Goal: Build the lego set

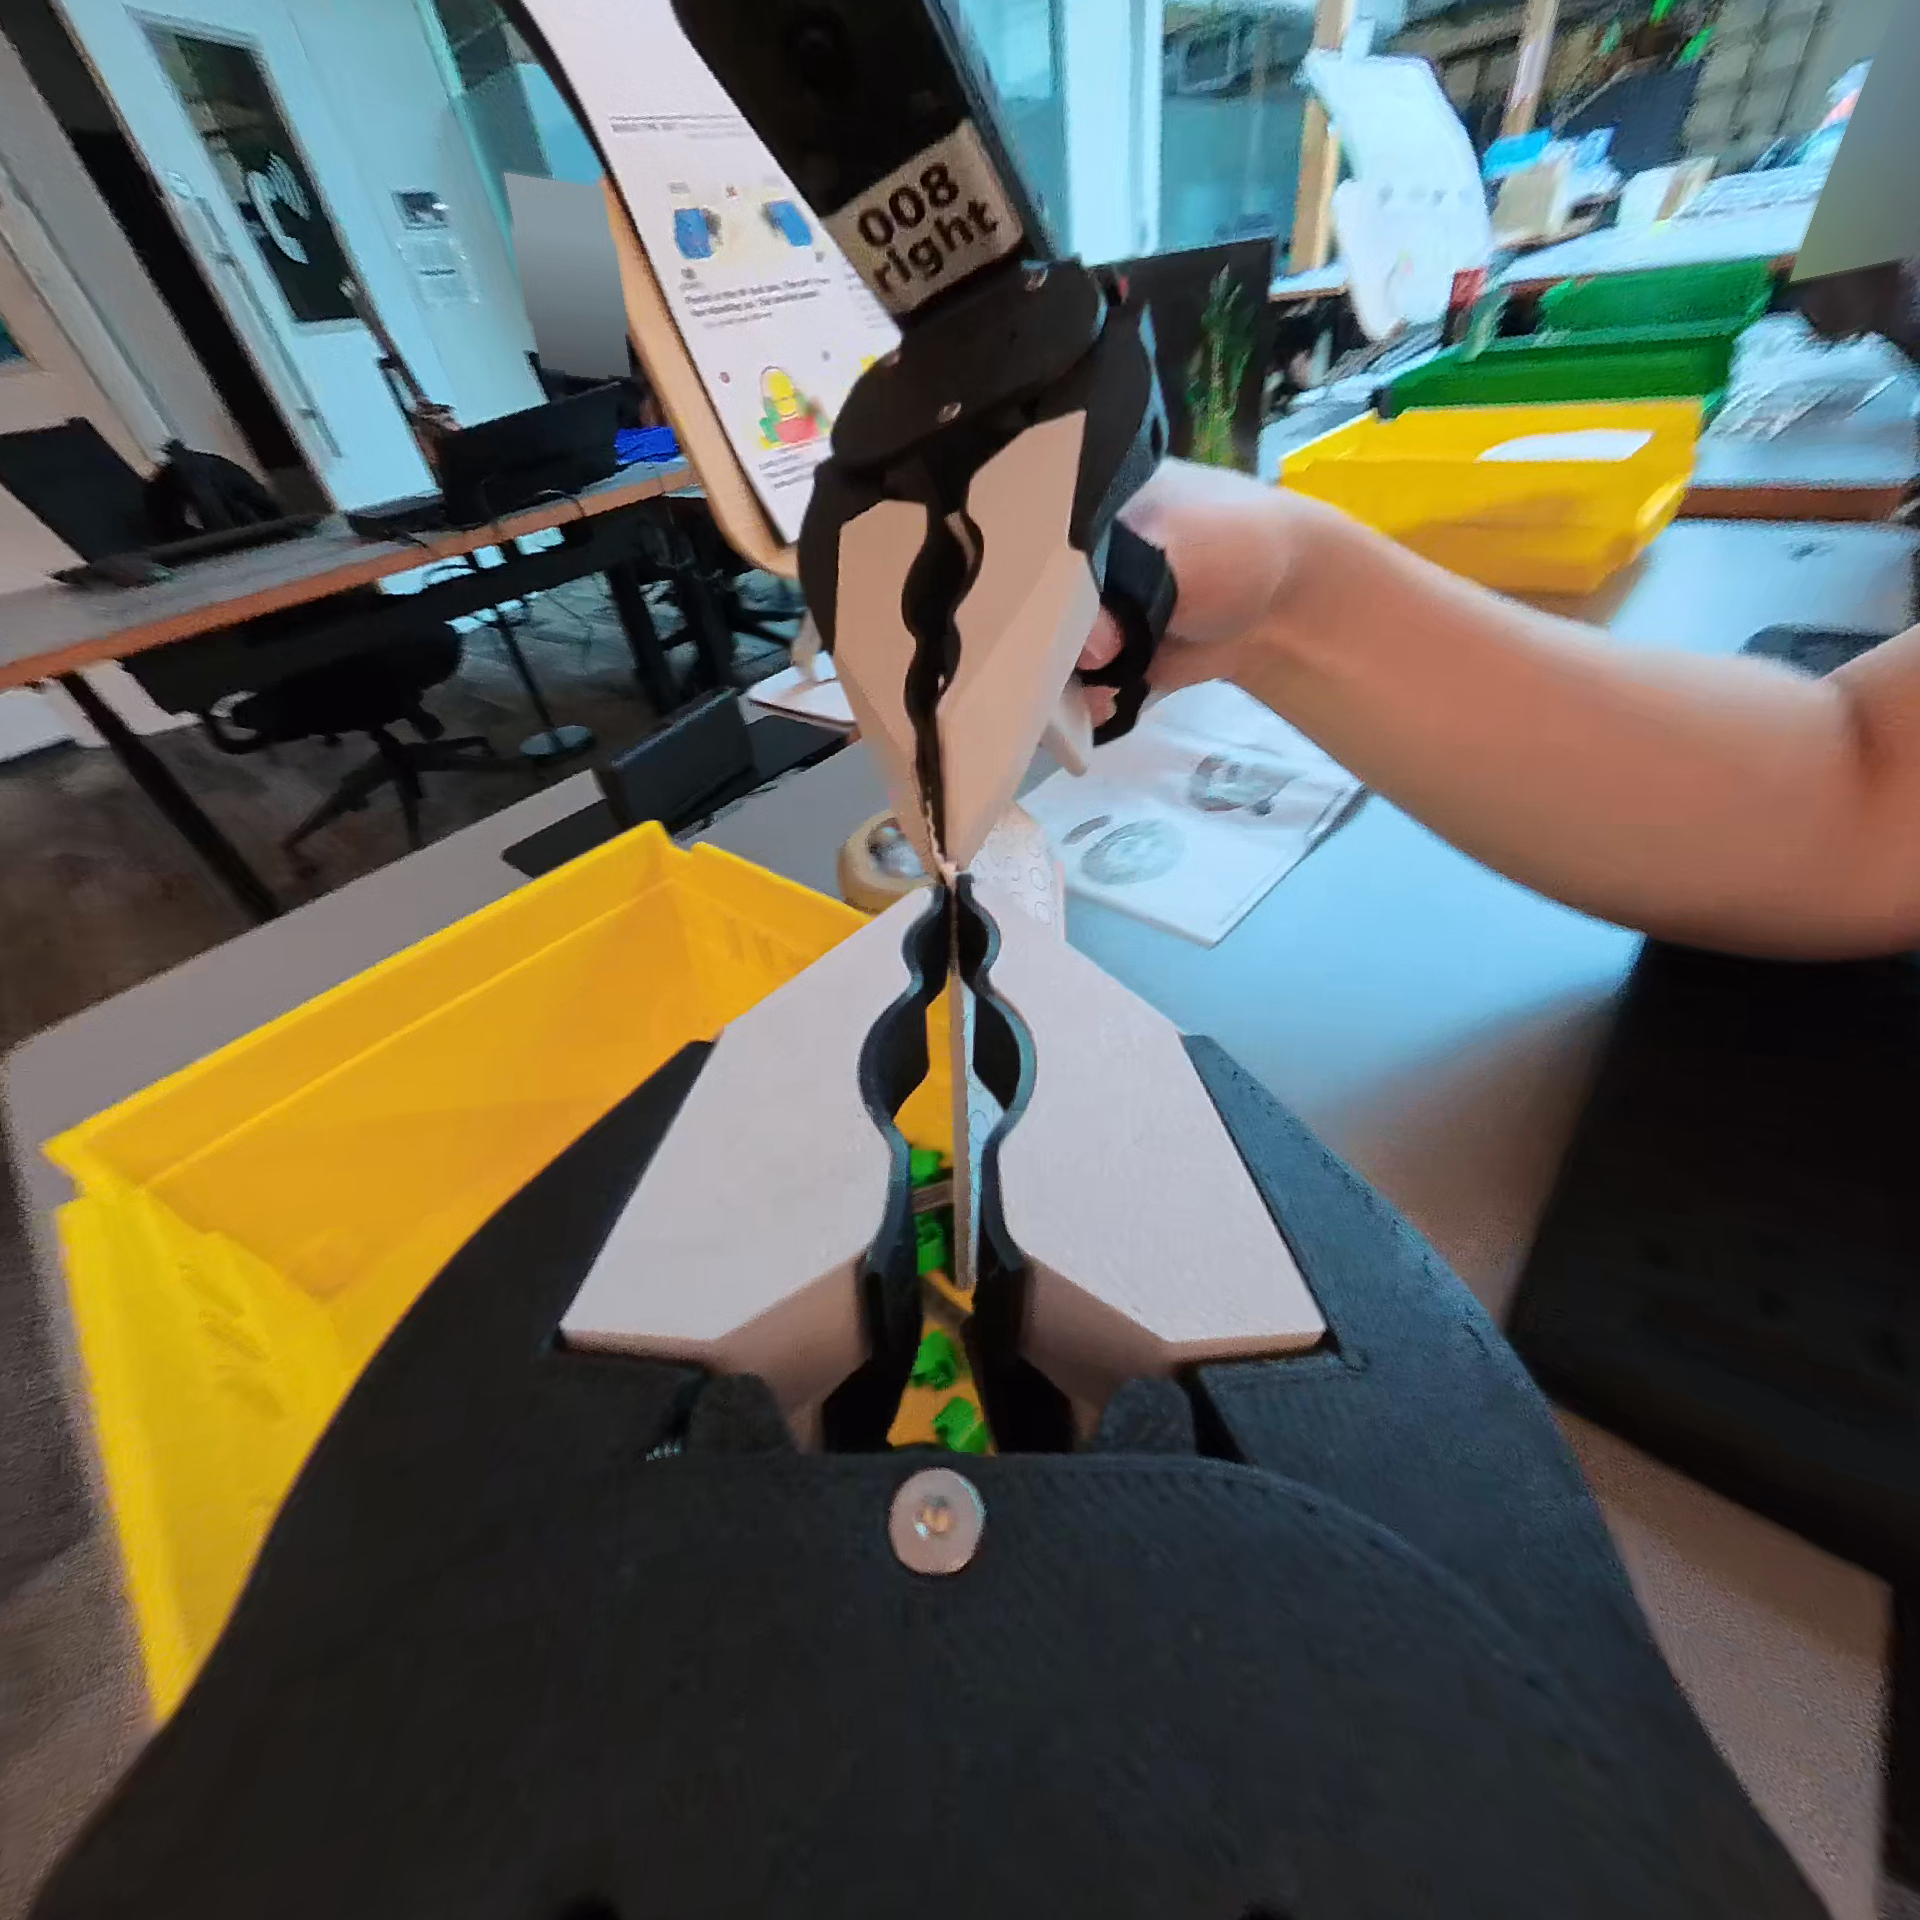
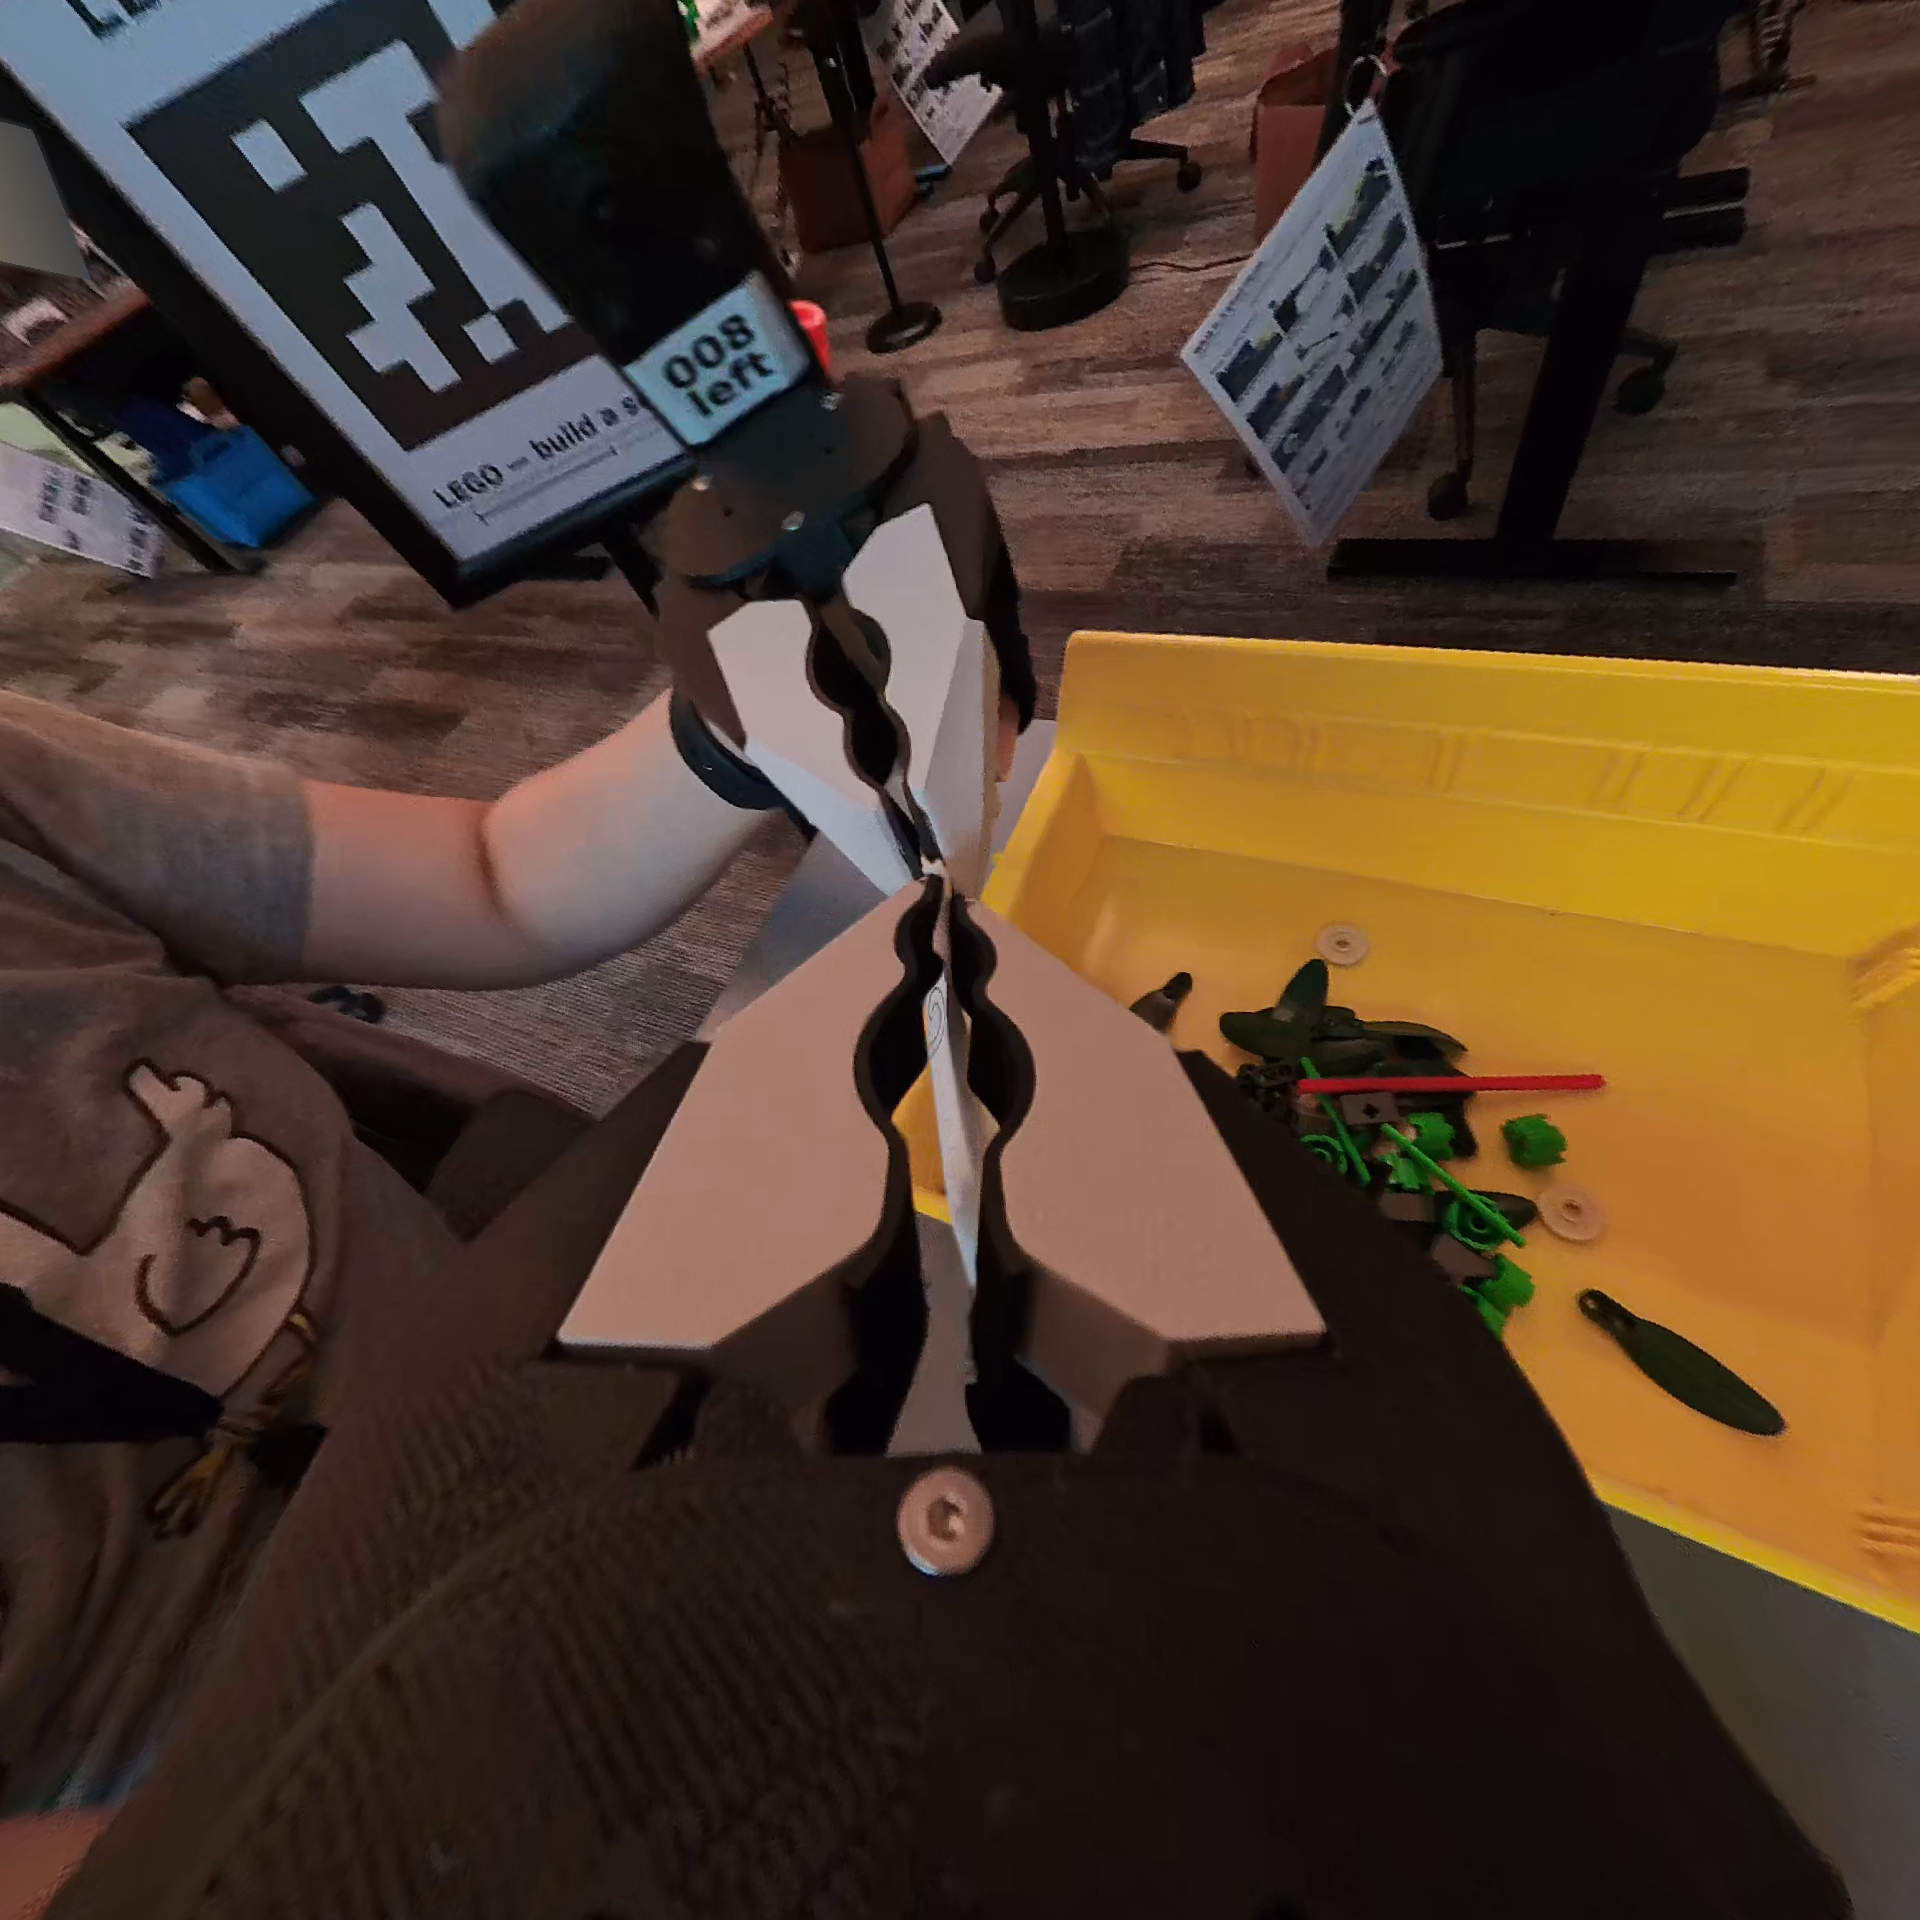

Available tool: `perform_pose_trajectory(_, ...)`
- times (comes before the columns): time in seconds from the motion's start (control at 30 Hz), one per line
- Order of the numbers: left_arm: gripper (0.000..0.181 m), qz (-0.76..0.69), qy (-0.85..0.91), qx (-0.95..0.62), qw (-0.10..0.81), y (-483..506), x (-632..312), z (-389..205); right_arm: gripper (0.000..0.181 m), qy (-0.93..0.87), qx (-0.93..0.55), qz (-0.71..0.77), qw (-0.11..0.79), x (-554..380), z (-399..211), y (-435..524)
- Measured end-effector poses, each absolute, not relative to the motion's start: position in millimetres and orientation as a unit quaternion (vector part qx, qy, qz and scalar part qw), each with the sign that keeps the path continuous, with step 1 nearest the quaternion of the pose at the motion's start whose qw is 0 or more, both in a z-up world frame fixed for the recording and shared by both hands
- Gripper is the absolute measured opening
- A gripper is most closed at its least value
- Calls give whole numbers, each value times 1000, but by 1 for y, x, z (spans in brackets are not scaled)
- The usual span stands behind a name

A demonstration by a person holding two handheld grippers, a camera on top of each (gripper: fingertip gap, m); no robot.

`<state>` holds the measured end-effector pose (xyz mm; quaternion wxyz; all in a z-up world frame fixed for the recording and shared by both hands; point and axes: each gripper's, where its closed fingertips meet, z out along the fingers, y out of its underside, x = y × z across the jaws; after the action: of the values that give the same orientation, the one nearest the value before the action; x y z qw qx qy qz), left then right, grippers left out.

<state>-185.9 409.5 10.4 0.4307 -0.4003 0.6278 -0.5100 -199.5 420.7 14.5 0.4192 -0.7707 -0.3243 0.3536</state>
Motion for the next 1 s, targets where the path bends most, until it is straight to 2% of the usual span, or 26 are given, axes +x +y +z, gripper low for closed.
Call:
perform_pose_trajectory(0.3,0,-362,649,-364,561,413,-188,10,0,-263,-759,454,386,-202,15,423)
perform_pose_trajectory(0.63,0,-293,655,-356,599,420,-192,5,0,-200,-741,534,355,-206,10,430)
perform_pose_trajectory(1.0,0,-405,614,-379,562,418,-194,21,0,-221,-749,493,384,-199,13,429)
